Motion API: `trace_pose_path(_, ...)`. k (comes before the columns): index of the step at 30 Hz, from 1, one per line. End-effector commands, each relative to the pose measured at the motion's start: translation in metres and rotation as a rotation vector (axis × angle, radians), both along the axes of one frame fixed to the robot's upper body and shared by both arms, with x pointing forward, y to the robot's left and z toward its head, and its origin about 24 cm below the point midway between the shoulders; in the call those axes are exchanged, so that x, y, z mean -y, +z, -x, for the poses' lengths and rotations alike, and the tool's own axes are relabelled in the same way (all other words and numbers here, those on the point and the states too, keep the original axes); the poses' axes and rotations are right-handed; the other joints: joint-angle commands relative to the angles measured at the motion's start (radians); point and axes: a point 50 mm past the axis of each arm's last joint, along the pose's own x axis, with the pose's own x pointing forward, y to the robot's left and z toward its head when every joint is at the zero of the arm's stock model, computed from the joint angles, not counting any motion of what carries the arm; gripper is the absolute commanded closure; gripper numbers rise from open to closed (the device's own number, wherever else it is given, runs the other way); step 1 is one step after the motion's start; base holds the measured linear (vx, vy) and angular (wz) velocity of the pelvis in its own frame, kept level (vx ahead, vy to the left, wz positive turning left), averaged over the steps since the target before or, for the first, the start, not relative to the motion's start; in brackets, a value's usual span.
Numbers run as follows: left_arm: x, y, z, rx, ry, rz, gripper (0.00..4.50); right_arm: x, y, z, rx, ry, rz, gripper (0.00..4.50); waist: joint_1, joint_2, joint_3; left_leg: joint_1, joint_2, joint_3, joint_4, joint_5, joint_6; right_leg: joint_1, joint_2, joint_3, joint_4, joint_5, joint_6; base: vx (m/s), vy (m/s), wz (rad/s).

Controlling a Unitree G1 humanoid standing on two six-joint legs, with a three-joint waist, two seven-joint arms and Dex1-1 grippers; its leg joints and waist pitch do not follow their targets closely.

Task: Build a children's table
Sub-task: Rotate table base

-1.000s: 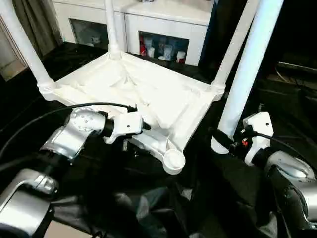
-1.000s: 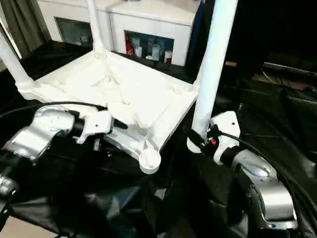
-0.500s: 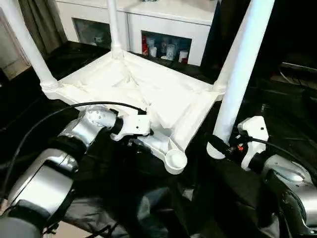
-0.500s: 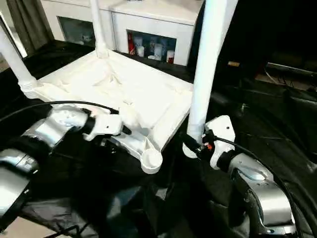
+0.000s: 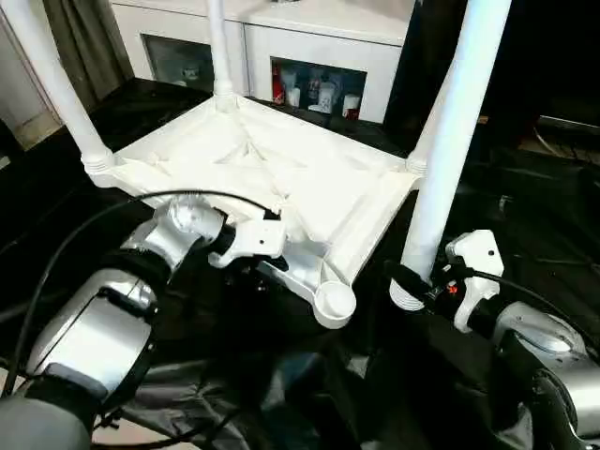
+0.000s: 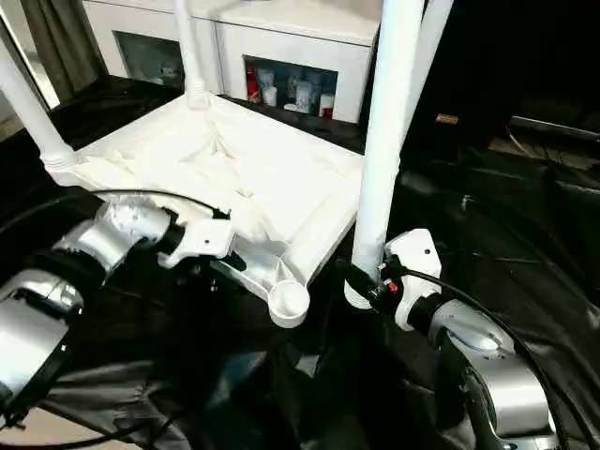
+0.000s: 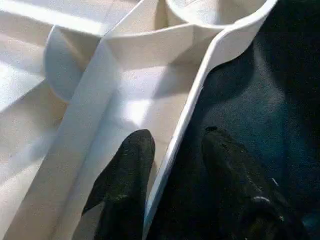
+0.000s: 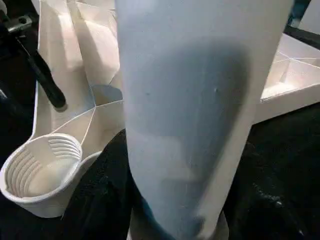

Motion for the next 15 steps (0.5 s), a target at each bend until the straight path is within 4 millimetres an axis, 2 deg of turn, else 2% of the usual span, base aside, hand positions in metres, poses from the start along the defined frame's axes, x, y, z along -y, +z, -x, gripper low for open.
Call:
trace_pose_path(1,-0.0008,-0.0002,0.0008,-0.037,-0.035,-0.060,2.96,-0.0044,0.0070,-0.0002,0.043,0.016,0.005,2.59,0.007,0.000,-0.068,-0.004,0.069,-0.021,-0.069,-0.032,0.027,0.077,-0.124,0.058,-0.065,0.018,-0.242,0.000,0.000,0.00)
trace_pose_path(9,0.0020,-0.0004,0.0024,-0.077,-0.075,-0.109,3.45,-0.0055,0.0058,0.0007,0.041,0.031,0.024,2.59,0.008,0.003,-0.068,-0.002,0.073,-0.023,-0.070,-0.030,0.033,0.077,-0.125,0.056,-0.063,0.028,-0.249,0.000,0.000,0.00)
trace_pose_path(12,0.0003,-0.0022,0.0013,-0.055,-0.070,-0.158,3.78,-0.0054,0.0053,0.0004,0.041,0.031,0.028,2.59,0.008,0.002,-0.068,-0.002,0.072,-0.022,-0.069,-0.036,0.033,0.078,-0.125,0.057,-0.064,0.017,-0.248,0.000,0.000,0.00)
trace_pose_path(13,-0.0018,-0.0036,-0.0004,-0.032,-0.049,-0.189,3.78,-0.0061,0.0047,0.0001,0.040,0.033,0.028,2.59,0.009,-0.003,-0.068,-0.003,0.072,-0.022,-0.069,-0.036,0.033,0.079,-0.126,0.056,-0.064,0.007,-0.245,0.000,0.000,0.00)
trace_pose_path(15,-0.0030,-0.0049,-0.0011,-0.023,-0.030,-0.194,3.98,-0.0074,0.0044,-0.0004,0.041,0.035,0.027,2.59,0.008,-0.006,-0.066,-0.002,0.072,-0.021,-0.071,-0.044,0.036,0.078,-0.126,0.057,-0.070,-0.033,-0.235,0.000,0.000,0.00)
